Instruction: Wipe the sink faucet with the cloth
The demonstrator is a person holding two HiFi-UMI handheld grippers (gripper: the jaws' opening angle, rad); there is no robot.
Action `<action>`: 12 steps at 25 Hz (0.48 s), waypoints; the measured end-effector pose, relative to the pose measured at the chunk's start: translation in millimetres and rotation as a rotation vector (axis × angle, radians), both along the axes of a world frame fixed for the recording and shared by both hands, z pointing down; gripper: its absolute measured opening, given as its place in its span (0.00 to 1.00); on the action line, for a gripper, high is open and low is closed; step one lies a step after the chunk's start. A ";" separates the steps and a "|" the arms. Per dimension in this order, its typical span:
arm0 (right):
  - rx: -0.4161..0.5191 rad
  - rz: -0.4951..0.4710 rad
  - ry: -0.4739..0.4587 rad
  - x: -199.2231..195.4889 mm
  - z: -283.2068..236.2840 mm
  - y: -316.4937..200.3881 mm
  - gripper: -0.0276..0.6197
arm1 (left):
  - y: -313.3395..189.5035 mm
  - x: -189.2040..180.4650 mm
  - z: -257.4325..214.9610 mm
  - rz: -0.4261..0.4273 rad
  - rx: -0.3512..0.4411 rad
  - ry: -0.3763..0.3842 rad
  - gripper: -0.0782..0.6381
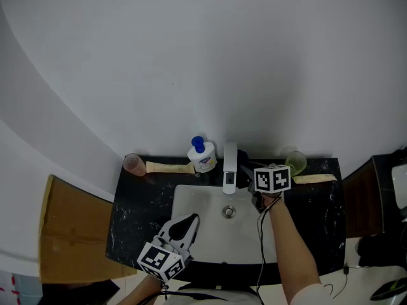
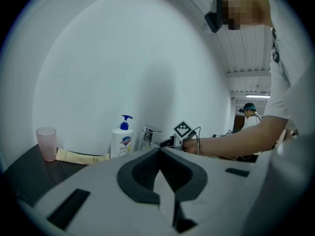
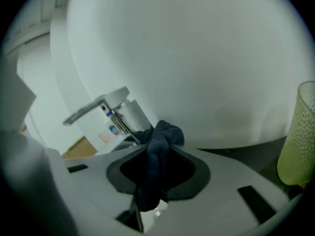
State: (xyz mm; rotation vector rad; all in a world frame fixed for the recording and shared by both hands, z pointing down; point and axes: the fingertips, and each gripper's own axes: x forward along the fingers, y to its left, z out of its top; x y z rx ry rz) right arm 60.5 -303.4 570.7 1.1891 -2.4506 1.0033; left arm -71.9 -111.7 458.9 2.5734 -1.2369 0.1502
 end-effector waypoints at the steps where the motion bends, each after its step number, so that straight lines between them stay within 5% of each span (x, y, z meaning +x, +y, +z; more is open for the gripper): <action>1: 0.048 -0.007 -0.059 0.0 -16.6 -0.2 0.20 | -0.2 -0.1 -2.2 -0.001 0.000 -0.002 0.11; 7: 0.309 -0.095 -0.358 -1.3 -122.2 5.9 0.20 | -0.5 1.9 2.0 0.011 0.004 0.008 0.11; 12: 0.241 -0.074 -0.307 0.6 -92.4 3.3 0.20 | 0.3 1.3 -0.1 0.005 -0.001 0.000 0.11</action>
